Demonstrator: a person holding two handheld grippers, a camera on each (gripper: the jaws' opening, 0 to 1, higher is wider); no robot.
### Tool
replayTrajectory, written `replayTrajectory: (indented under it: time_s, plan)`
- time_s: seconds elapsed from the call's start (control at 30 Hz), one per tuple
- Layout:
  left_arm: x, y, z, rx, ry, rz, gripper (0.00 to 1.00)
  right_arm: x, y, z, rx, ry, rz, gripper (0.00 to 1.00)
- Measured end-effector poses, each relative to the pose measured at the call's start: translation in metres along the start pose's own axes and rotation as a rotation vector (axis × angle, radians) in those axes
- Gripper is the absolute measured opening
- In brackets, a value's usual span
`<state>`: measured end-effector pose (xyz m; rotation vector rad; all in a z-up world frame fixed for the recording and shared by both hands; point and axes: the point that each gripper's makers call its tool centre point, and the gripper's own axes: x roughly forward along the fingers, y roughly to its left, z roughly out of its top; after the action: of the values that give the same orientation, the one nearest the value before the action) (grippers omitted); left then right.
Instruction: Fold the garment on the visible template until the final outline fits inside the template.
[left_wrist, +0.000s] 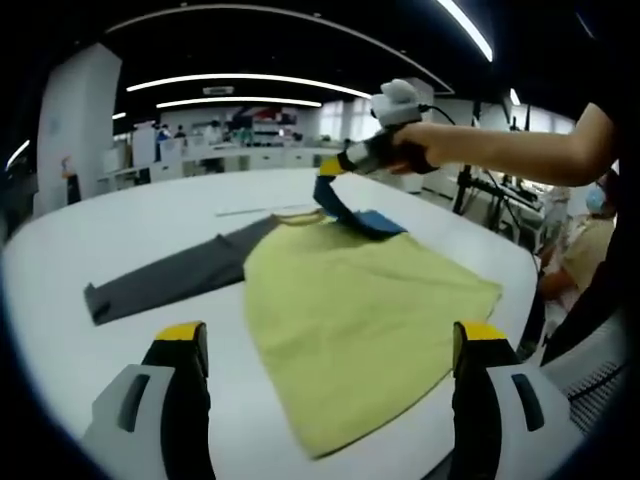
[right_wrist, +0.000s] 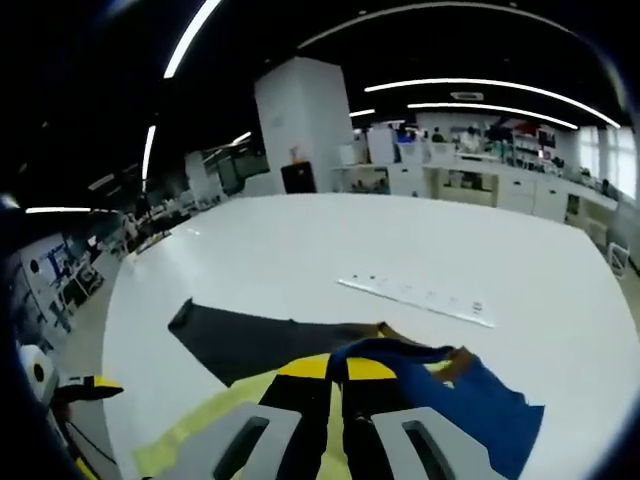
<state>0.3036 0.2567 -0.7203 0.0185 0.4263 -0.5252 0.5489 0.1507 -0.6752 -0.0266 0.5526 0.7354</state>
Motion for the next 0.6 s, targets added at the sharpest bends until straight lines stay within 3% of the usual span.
replayTrajectory:
  time_s: [0.2, 0.6]
  plan:
    - [-0.002, 0.000, 0.000, -0.005, 0.001, 0.008, 0.99, 0.008, 0.017, -0.003, -0.031, 0.018, 0.026, 0.00]
    - [-0.003, 0.003, -0.001, -0.009, 0.002, 0.024, 0.99, 0.027, 0.047, -0.031, -0.069, 0.077, 0.079, 0.00]
